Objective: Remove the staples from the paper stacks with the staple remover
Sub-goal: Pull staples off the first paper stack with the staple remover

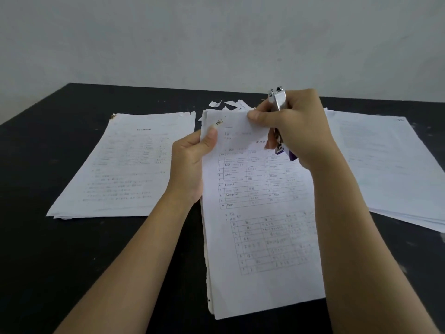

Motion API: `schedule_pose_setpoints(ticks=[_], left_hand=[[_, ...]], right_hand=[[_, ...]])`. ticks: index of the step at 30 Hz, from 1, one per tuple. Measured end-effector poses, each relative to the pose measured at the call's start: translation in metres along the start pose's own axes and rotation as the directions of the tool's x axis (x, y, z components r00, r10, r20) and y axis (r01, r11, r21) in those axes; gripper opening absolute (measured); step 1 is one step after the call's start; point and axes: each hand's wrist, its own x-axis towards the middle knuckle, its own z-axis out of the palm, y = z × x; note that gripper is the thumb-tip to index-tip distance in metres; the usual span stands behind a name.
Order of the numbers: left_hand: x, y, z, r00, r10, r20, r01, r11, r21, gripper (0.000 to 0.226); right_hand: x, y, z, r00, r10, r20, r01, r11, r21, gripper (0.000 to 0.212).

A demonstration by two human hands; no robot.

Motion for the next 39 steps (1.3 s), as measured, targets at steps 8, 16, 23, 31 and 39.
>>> schedule_pose_setpoints(ticks=[8,16,23,31,39], left_hand=[[0.005,-0.004,-0.008,0.996,0.086,0.016,-0.087,0.989,0.116,0.024],[0.012,-0.02,-0.01,0.983,0.155,-0.102,-0.127,0.964,0.232,0.051],[0.011,-0.023,-0.014,0.952,0.301,-0.053,-0.28,0.928,0.247,0.051],[0.01,-0.008,-0.012,0.948,0.165,-0.274,-0.067,0.94,0.335,0.036],[0.009,0.01,-0.018,0.855,-0.509,0.095,0.5,0.86,0.104,0.028]], right_hand=[[0.001,0.002,0.002,0.998,-0.028,0.053,0.029,1.0,-0.013,0.009],[-0.038,0.037,0.021,0.97,-0.234,-0.074,0.213,0.953,-0.215,0.015],[-0.06,0.06,0.041,0.777,-0.623,-0.09,0.488,0.686,-0.54,0.016],[-0.056,0.057,0.044,0.72,-0.689,-0.081,0.461,0.563,-0.686,0.023],[-0.056,0.064,0.046,0.729,-0.68,-0.078,0.469,0.579,-0.666,0.021]])
